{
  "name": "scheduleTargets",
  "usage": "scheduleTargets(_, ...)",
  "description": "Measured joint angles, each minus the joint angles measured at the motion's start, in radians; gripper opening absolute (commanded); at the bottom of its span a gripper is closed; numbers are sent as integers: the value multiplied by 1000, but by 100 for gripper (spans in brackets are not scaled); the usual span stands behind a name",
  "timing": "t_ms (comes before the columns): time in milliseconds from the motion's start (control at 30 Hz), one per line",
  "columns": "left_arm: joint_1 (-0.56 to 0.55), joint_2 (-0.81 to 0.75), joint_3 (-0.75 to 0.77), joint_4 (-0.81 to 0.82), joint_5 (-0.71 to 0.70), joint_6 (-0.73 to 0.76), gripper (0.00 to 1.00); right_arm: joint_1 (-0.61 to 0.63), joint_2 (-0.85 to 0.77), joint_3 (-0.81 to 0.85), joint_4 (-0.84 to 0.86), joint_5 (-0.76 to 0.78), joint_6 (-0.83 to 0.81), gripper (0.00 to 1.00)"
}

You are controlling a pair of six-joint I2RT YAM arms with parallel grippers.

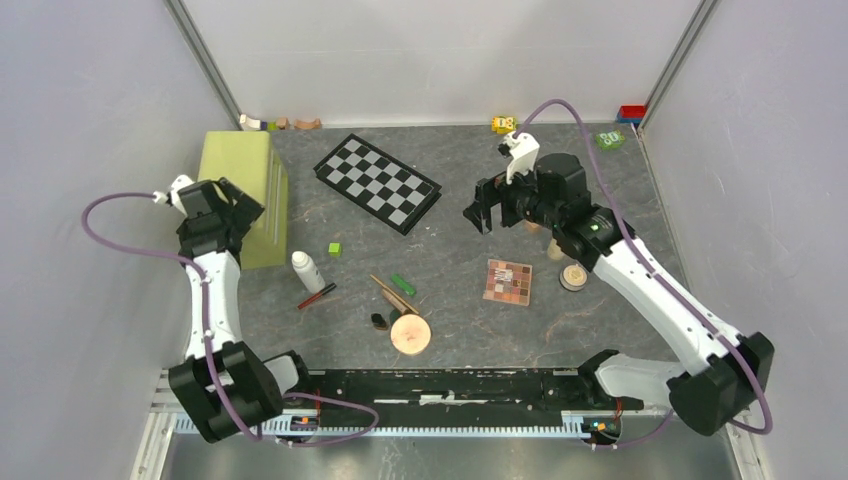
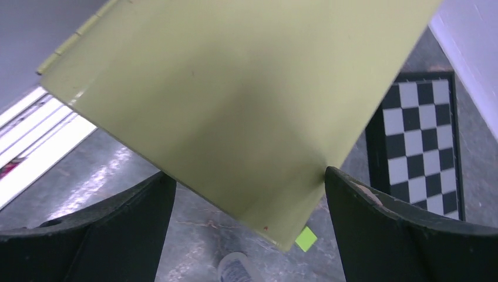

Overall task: Organize the makeup
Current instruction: Move the storage box to the center of the board.

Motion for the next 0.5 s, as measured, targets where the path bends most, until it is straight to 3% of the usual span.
scheduleTargets(333, -185, 69, 55, -58, 42, 35, 100, 1, 129, -1, 48, -96, 15, 97)
scheduleTargets(500, -185, -5, 162, -138, -84, 61, 100, 1, 132, -1, 60, -95, 17, 97)
